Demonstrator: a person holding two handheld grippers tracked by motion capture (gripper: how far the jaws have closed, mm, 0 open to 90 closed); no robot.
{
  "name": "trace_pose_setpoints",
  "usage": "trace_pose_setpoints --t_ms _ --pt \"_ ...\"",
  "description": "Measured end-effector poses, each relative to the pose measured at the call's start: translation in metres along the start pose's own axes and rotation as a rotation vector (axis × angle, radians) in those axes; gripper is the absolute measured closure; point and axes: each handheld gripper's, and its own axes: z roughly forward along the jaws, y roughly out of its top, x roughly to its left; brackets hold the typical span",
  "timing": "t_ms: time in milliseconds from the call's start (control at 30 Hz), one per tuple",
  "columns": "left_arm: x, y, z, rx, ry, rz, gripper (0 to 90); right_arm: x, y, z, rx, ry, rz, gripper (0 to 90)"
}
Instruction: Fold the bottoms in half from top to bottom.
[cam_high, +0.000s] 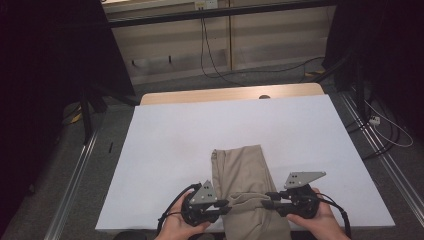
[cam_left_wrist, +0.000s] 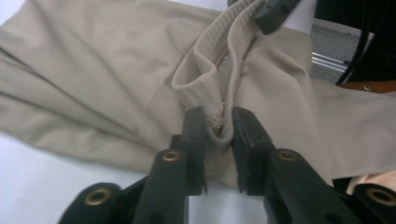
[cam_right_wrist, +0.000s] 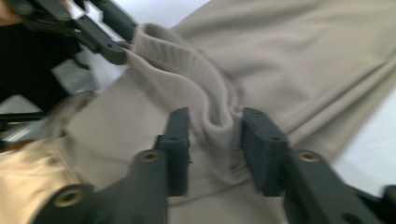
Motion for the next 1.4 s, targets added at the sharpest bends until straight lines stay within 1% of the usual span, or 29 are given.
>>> trace_pose_setpoints --t_ms 33,67,133,167,200,233,300,367,433,500,533,600,700,733,800,833,867,900,967,1000,1067,1100,1133,1167,1233,1300,1333,1367,1400 --pt "-0.001 0.0 0.0 0.001 -0.004 -0.004 74.0 0.002 -0.002 0.0 0.006 0.019 0.01 62.6" --pt "-0.003 0.0 0.0 0.008 -0.016 0.001 73.7 0.005 -0.004 0.001 0.015 0.013 0.003 63.0" --pt "-0.007 -0.002 0.001 0.011 -0.039 0.01 71.0 0.009 -0.008 0.001 0.037 0.003 -0.023 56.8" --pt "-0.009 -0.003 0.001 0.025 -0.045 0.007 69.8 0.01 -0.009 0.0 0.04 0.007 -0.013 55.4" --pt "-0.01 -0.003 0.001 0.033 -0.067 0.007 69.8 0.01 -0.009 -0.001 0.039 0.012 -0.01 54.4" --pt "-0.012 -0.003 0.001 0.043 -0.073 0.027 69.7 0.011 -0.009 -0.002 0.038 0.023 -0.01 53.4" --pt "-0.016 -0.004 -0.001 0.03 -0.079 0.026 67.2 0.012 -0.007 -0.004 0.022 0.03 -0.009 49.7" --pt "-0.014 -0.003 -0.004 -0.004 -0.069 -0.002 64.6 0.011 -0.004 -0.007 -0.003 0.03 -0.01 48.9" --pt "-0.007 0.001 -0.009 -0.046 -0.047 -0.031 54.9 0.007 0.002 -0.011 -0.034 0.018 -0.015 46.8" --pt "0.003 0.006 -0.013 -0.07 -0.001 -0.048 47.7 0.0 0.008 -0.016 -0.063 -0.029 -0.01 46.6" --pt "0.007 0.007 -0.013 -0.076 0.019 -0.054 44.3 -0.006 0.011 -0.017 -0.072 -0.033 -0.003 46.7" --pt "0.021 0.012 -0.013 -0.083 0.072 -0.094 36.5 -0.016 0.017 -0.017 -0.082 -0.066 0.002 47.4" --pt "0.049 0.019 -0.008 -0.099 0.156 -0.102 35.9 -0.037 0.029 -0.011 -0.071 -0.097 0.011 48.1" --pt "0.057 0.021 -0.007 -0.099 0.177 -0.117 36.2 -0.043 0.033 -0.008 -0.065 -0.11 0.009 48.5" --pt "0.079 0.025 -0.001 -0.115 0.195 -0.177 37.4 -0.054 0.043 -0.002 -0.061 -0.123 0.01 50.0" --pt "0.087 0.027 0.001 -0.118 0.211 -0.187 40.4 -0.062 0.051 0.002 -0.057 -0.136 0.007 51.3" --pt "0.095 0.031 0.005 -0.106 0.252 -0.171 41.6 -0.067 0.056 0.005 -0.059 -0.144 0.01 52.3" --pt "0.104 0.035 0.009 -0.095 0.277 -0.159 41.6 -0.073 0.062 0.008 -0.063 -0.164 0.011 53.7" --pt "0.121 0.042 0.017 -0.091 0.25 -0.236 42.5 -0.085 0.075 0.015 -0.063 -0.192 -0.001 57.1" --pt "0.128 0.048 0.023 -0.081 0.263 -0.228 42.5 -0.092 0.08 0.02 -0.065 -0.2 0.014 58.1" --pt "0.136 0.055 0.033 -0.044 0.287 -0.178 43.2 -0.102 0.088 0.031 -0.052 -0.217 0.034 61.0" --pt "0.141 0.058 0.037 -0.044 0.261 -0.22 43.2 -0.106 0.09 0.037 -0.043 -0.235 0.032 61.5" --pt "0.144 0.06 0.043 -0.049 0.253 -0.249 43.0 -0.11 0.092 0.043 -0.03 -0.256 0.032 62.9" --pt "0.146 0.061 0.047 -0.033 0.248 -0.253 42.6 -0.116 0.094 0.051 -0.017 -0.259 0.032 63.1" --pt "0.148 0.06 0.055 -0.018 0.287 -0.224 42.9 -0.123 0.094 0.06 -0.003 -0.276 0.037 62.5" --pt "0.153 0.054 0.059 0.023 0.278 -0.225 47.9 -0.129 0.091 0.067 0.003 -0.275 0.057 60.3" --pt "0.155 0.049 0.059 0.04 0.28 -0.244 48.3 -0.131 0.089 0.071 0.008 -0.27 0.063 58.5" --pt "0.157 0.046 0.058 0.038 0.277 -0.258 48.9 -0.133 0.086 0.074 0.024 -0.26 0.073 56.9" --pt "0.159 0.041 0.054 0.033 0.271 -0.271 49.0 -0.133 0.085 0.076 0.039 -0.27 0.072 56.4"
